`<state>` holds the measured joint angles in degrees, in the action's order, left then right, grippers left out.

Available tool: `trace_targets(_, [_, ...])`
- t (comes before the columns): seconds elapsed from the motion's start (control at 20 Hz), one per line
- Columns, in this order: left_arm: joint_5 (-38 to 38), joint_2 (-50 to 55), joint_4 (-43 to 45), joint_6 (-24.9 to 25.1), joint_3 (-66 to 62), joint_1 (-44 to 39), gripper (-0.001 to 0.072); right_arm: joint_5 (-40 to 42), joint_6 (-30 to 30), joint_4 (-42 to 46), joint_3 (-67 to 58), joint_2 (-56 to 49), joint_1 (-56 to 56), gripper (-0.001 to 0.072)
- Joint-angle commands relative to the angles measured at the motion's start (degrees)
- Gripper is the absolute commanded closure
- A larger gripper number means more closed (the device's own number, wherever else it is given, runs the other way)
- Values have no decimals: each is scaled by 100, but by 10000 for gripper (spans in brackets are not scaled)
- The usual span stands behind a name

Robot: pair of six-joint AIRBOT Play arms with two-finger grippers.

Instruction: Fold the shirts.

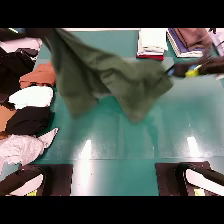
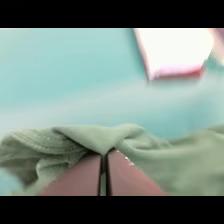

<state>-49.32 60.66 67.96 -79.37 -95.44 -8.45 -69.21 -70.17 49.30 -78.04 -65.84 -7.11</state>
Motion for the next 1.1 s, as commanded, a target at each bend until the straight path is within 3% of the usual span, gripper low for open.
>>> trace_targets(0.0, [-214,-992,256,0,-997,4,687,-190,-9,31,-1255,1054,-474,694])
trace_targets(0.3, [-369,-1849,199,-35,-1475,4,688,-487,-127,35,-2673,1821,-1259,694])
trace_targets(0.6, [-1670,-935,-164,-166,-1196,2,687,-1082,-398,48,-3731,855,-1534,694])
trace_targets(0.75, [-1764,-142,-323,-162,-313,2,687,-1102,-525,525,-3340,101,-916,694])
trace_targets(0.9, [-1679,831,-411,-142,789,2,686,-1198,-588,1768,-2428,-780,-50,694])
trace_targets(1.05, [-1152,1775,-352,13,1368,4,684,-743,-595,2116,-1757,-1620,378,693])
